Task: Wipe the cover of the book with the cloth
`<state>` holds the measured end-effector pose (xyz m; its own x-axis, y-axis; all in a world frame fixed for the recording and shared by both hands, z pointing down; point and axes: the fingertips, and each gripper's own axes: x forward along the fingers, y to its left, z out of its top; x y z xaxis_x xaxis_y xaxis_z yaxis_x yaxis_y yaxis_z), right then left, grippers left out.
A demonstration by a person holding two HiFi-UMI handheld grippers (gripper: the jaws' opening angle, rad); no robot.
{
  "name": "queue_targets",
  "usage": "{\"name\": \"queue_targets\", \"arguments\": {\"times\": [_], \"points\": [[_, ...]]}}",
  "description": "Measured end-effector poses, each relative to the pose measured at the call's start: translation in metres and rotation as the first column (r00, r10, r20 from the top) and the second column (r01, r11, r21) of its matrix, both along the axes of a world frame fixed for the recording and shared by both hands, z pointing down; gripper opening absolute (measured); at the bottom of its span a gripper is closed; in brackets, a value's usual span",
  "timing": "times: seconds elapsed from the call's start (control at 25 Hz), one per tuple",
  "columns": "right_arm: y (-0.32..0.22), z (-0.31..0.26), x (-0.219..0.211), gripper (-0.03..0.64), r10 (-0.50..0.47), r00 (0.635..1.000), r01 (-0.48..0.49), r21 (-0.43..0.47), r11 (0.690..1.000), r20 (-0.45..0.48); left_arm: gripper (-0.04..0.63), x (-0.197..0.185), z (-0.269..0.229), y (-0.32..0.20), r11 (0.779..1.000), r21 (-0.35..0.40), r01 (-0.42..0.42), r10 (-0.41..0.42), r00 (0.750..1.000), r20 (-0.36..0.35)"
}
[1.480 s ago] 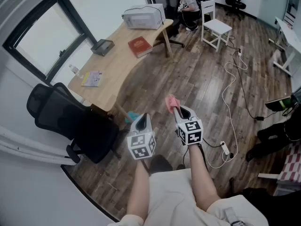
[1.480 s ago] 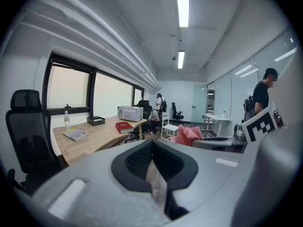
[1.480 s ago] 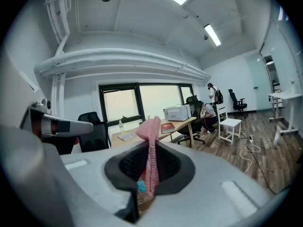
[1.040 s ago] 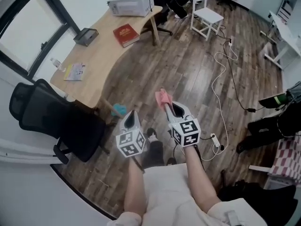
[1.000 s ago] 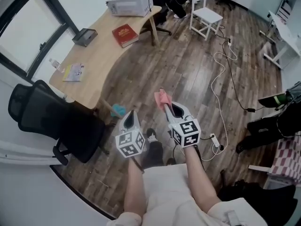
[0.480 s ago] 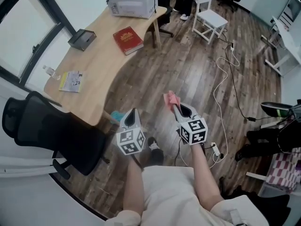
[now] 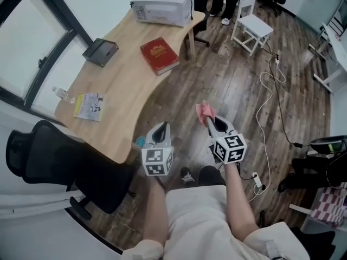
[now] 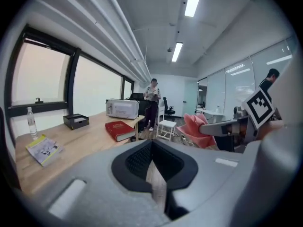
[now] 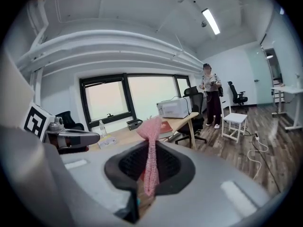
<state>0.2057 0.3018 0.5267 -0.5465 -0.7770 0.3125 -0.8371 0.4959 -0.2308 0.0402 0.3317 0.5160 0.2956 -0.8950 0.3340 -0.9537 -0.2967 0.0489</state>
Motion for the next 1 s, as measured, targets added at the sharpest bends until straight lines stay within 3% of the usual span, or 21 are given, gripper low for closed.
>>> {"name": "queue_targets", "arguments": {"times": [0.4,0.72,1.0], "points": [[-0.068,0.031,-0.002,0.031,0.026,1.0,-0.026,-0.069,0.997,-0.01,0.008,-0.012,0.019,-0.075,0.999,-0.041,0.018,-0.02,0.999,-0.05],[-0.191,0.005,-0.024,0.031,-0.052,0.998,0.053,-0.034,0.998,0.018,0.032,-0.02,-0.013,-0.191,0.998,0.0,0.056,-0.056,0.998,-0.042],[-0.289,-0.003,-0.028,0.031,-0.113,0.993,0.114,-0.049,0.992,0.02,0.038,-0.035,-0.029,-0.268,0.987,0.019,0.159,-0.159,0.987,-0.039]]}}
